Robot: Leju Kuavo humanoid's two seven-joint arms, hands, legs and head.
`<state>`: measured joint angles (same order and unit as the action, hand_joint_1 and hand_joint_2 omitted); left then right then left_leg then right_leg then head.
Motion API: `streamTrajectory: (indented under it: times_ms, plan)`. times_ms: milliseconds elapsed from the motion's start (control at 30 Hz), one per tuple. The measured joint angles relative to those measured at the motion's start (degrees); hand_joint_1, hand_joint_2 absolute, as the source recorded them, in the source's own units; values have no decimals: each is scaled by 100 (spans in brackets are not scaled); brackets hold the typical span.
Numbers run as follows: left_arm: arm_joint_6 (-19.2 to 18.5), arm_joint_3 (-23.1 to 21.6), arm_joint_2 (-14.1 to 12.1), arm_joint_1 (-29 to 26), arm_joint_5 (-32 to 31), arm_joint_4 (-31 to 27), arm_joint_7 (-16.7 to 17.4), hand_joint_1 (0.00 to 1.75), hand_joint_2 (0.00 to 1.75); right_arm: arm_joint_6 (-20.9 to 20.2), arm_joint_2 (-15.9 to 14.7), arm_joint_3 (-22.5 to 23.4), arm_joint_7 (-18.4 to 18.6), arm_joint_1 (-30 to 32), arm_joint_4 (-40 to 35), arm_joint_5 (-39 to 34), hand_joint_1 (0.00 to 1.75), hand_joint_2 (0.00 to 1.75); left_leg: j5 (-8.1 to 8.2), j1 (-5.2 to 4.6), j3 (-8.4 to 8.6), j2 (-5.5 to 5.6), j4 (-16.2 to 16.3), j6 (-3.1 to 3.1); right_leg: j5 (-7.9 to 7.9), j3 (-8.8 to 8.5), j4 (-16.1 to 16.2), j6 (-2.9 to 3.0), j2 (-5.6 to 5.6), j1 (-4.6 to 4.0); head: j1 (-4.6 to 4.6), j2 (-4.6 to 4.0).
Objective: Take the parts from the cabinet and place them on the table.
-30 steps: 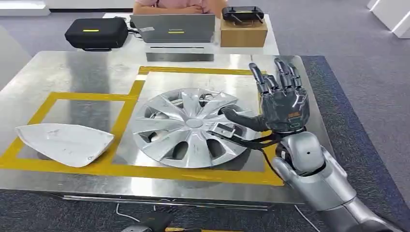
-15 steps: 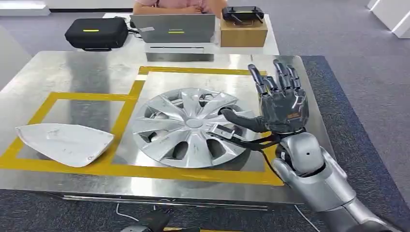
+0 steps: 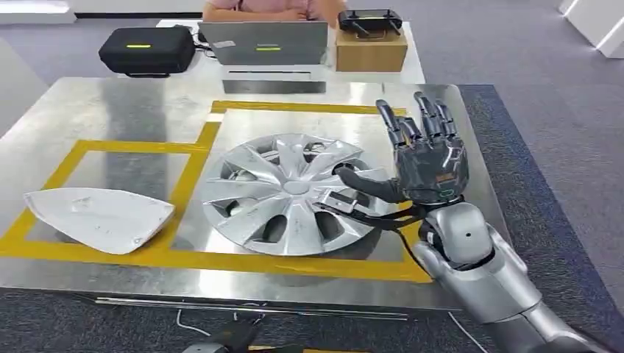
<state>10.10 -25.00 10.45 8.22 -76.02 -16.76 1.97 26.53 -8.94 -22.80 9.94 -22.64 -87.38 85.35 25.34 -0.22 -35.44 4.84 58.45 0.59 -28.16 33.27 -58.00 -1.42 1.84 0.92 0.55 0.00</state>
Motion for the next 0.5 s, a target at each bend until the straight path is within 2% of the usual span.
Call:
streamTrajectory:
  times_ms: [167, 200, 233, 267, 333, 367, 400, 433, 467, 500]
  plan:
    - [-2, 0, -7, 5, 0, 0, 2, 0, 0, 2, 0, 0, 0, 9, -2, 0, 0, 0, 16, -31, -10, -1, 26, 71, 1, -17, 37, -77, 6, 30, 0, 0]
    - [0, 0, 0, 10, 0, 0, 2, 0, 0, 4, 0, 4, 0, 6, -7, 0, 0, 0, -24, -2, 34, -10, -74, 120, 6, -47, 70, -114, 12, 3, -4, 0]
    - [0, 0, 7, 12, 0, 0, 4, 0, 0, 7, 0, 13, 0, 20, -11, 0, 0, 0, -68, 32, 90, -48, -157, 139, -49, -9, 15, -112, -24, 11, 7, 0]
    - [0, -2, 9, 16, 0, 0, 4, 0, 0, 9, 0, 15, 0, -2, -11, 0, 0, 0, -75, 44, 115, -59, -190, 172, -200, 87, -189, -115, -75, -6, 37, 0]
    - [-2, -4, 18, 12, 2, 0, 4, 0, 0, 9, 0, 13, 0, 5, -9, -2, 0, 0, -67, 47, 114, -77, -188, 179, -613, 542, -1085, -150, -125, 11, 59, 0]
    - [-2, -4, 17, 7, 2, 2, 4, 0, 0, 9, 0, 4, 0, 30, -9, 0, 0, 0, -74, 46, 108, -97, -178, 173, -771, 754, -1492, -171, -131, 20, 55, 0]
    - [-9, -4, 13, 3, 2, 2, 4, 0, 0, 9, 0, 7, 2, 59, -4, -2, 0, 0, -76, 47, 108, -99, -173, 170, -813, 886, -1728, -191, -135, 25, 63, 0]
    - [-20, -4, 13, 2, 2, 2, 11, 0, 0, 9, 0, 7, 0, 71, -2, -2, 0, 0, -75, 52, 109, -98, -172, 168, -709, 863, -1657, -198, -138, 36, 61, 0]
    - [-24, -7, 17, 3, 2, 2, 22, 0, 0, 9, 0, 7, 0, 71, -2, -2, 0, 0, -71, 60, 110, -96, -165, 162, -490, 724, -1350, -207, -139, 47, 61, -2]
    - [-70, -7, 18, 7, 24, 2, 41, 0, 0, -2, 0, 15, 0, 70, -2, -24, 0, 0, -64, 70, 114, -92, -156, 146, -217, 475, -852, -215, -138, 59, 66, 0]
